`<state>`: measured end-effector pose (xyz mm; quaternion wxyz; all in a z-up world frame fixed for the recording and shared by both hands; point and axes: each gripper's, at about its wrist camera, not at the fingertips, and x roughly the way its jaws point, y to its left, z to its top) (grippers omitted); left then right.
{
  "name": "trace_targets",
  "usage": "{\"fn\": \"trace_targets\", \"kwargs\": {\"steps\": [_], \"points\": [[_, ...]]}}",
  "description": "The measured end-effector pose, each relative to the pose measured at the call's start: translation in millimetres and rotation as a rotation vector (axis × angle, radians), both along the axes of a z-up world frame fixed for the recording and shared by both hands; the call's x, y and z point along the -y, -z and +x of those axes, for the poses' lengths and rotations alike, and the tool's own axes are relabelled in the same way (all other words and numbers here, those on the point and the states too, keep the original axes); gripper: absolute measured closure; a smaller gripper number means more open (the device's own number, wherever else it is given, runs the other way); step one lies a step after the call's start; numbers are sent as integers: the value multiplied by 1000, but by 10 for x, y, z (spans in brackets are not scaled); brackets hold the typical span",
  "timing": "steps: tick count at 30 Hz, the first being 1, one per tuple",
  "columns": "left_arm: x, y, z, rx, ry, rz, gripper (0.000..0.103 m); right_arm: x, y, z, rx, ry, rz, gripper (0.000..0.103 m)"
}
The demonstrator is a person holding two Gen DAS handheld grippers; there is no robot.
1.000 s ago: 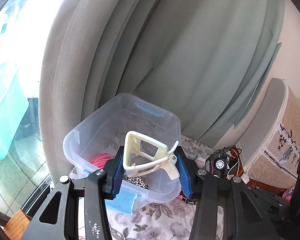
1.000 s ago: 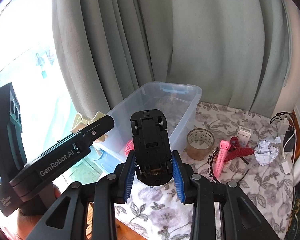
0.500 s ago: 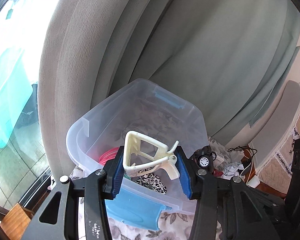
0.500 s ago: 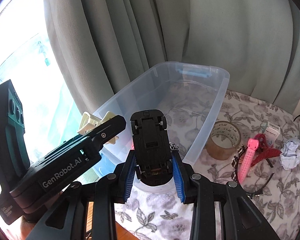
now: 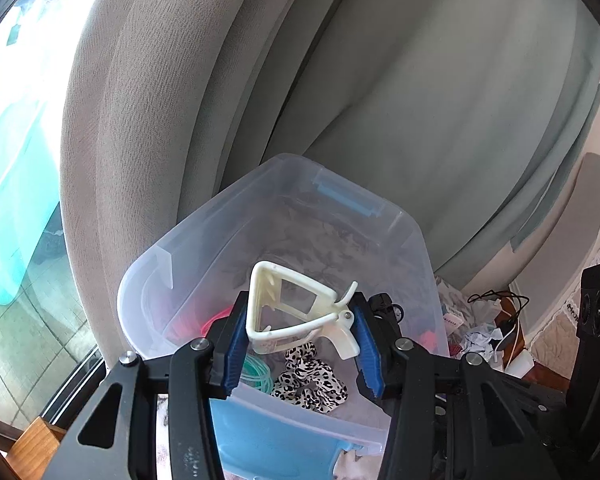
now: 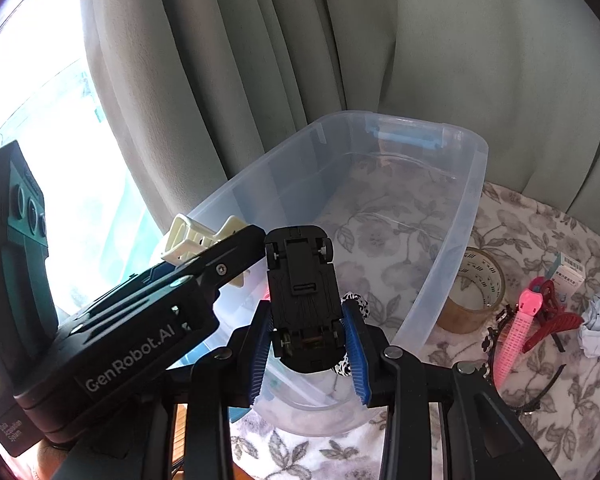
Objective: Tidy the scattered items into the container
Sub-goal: 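Open both tools to drop the cream clip and toy car into the box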
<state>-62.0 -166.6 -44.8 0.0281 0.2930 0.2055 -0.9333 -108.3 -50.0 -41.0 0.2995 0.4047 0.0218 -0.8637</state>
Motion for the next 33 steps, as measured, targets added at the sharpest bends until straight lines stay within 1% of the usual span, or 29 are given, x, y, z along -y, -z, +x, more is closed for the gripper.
{"fn": "trace_targets", "kwargs": {"steps": [9,13,19,21,23,26,31,32,33], "points": [[-34,29,30,2,7,-12,53,6,17,-5,-15,3,9,64],[-45,40,63,4,8,-14,53,101,58,-185,-15,19,14,64],[-69,62,121,4,14,-18,53,141,84,-243,-22,22,19,64],[-79,70,145,4,20,-15,52,123,80,-195,-22,19,20,63],[-92,76,168,3,27,-12,48,105,72,-140,-22,12,21,62],[-129,86,198,2,38,-11,43,102,66,-93,-23,2,26,58],[-163,98,152,19,41,-15,41,108,49,-61,-19,-11,24,53],[-159,100,86,24,39,-15,41,102,40,-48,-18,-12,21,52],[-140,99,-74,31,37,-15,41,98,30,-36,-17,-14,19,50]]}}
